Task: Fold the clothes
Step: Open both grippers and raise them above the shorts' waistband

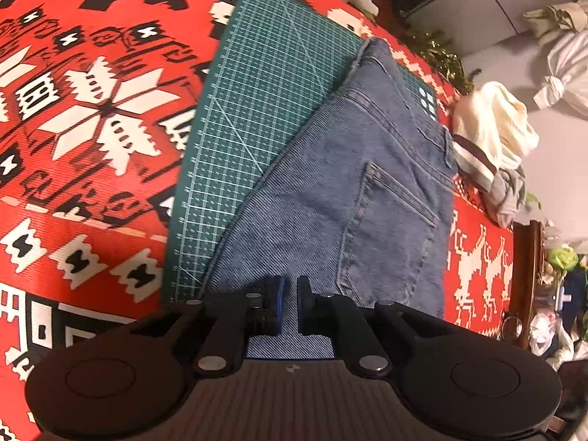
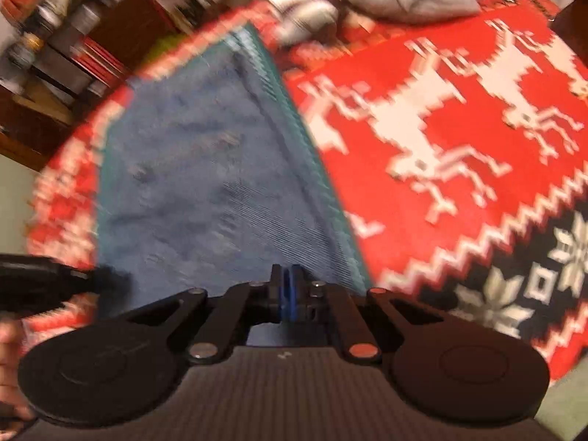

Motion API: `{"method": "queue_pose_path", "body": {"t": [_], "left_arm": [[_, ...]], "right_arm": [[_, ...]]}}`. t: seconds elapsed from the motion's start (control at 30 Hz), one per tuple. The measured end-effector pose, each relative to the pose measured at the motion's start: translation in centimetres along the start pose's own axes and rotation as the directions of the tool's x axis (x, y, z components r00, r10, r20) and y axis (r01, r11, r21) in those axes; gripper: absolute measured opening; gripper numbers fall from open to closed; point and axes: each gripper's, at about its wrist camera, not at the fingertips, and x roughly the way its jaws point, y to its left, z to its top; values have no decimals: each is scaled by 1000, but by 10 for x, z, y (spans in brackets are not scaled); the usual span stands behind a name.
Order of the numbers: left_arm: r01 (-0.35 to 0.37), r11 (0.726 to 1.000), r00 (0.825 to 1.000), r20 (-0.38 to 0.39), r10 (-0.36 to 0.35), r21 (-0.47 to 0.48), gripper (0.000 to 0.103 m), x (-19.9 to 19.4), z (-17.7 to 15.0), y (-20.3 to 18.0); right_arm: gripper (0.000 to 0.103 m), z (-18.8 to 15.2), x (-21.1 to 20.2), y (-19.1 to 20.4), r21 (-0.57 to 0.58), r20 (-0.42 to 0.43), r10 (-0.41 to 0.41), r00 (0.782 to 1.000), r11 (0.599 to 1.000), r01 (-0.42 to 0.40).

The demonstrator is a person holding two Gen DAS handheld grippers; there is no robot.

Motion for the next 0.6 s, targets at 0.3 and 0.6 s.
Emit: {"method": "queue_pose_path", "body": {"t": [0.3,0.6], "left_arm": [[-15,999,997,-76,17,35,5,10,-8,-12],[-12,1000,997,-72,14,25,5,5,-8,-9]], "right_arm": [[0,-9,-14,-23,90,20,-31,999,996,29],[3,-13,-22,-11,53,40,64,997,996,-66]]}}
